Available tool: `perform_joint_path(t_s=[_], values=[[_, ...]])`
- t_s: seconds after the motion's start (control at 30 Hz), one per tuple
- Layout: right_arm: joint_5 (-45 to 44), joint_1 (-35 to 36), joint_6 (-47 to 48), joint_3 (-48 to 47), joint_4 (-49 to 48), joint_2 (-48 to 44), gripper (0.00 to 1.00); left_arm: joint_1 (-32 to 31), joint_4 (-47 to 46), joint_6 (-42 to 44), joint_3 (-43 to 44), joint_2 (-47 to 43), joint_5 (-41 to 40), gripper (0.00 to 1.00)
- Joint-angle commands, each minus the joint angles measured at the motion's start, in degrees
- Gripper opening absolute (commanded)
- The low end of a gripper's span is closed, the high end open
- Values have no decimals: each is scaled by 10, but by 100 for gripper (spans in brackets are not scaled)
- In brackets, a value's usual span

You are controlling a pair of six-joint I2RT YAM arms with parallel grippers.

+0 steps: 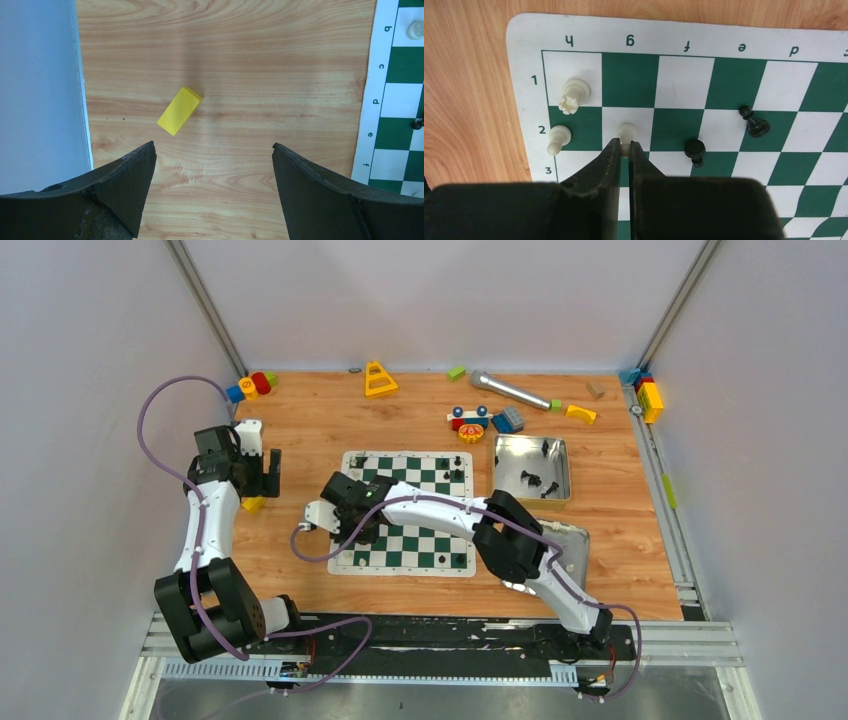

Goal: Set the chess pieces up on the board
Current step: Place the chess piece on the chessboard.

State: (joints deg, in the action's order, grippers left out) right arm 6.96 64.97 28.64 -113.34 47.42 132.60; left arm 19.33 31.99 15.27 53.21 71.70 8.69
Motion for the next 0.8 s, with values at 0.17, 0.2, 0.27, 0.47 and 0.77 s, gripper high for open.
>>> perform_joint_path(t_s=[0.17, 0.2, 0.27, 0.47, 0.77], values=[[3, 4, 0, -26, 6, 20, 18, 6, -13, -4, 13, -3, 8, 93], [1, 5, -2, -28, 5, 18, 23, 6, -14, -3, 13, -3, 8, 93], [-2, 4, -4, -33, 5, 16, 36, 6, -14, -3, 13, -2, 8, 93], [11, -19, -36, -60, 3, -12, 58, 6, -16, 10, 16, 0, 20, 93], [123, -116, -122, -56, -32, -91, 62, 5, -34, 53, 17, -10, 176, 93]])
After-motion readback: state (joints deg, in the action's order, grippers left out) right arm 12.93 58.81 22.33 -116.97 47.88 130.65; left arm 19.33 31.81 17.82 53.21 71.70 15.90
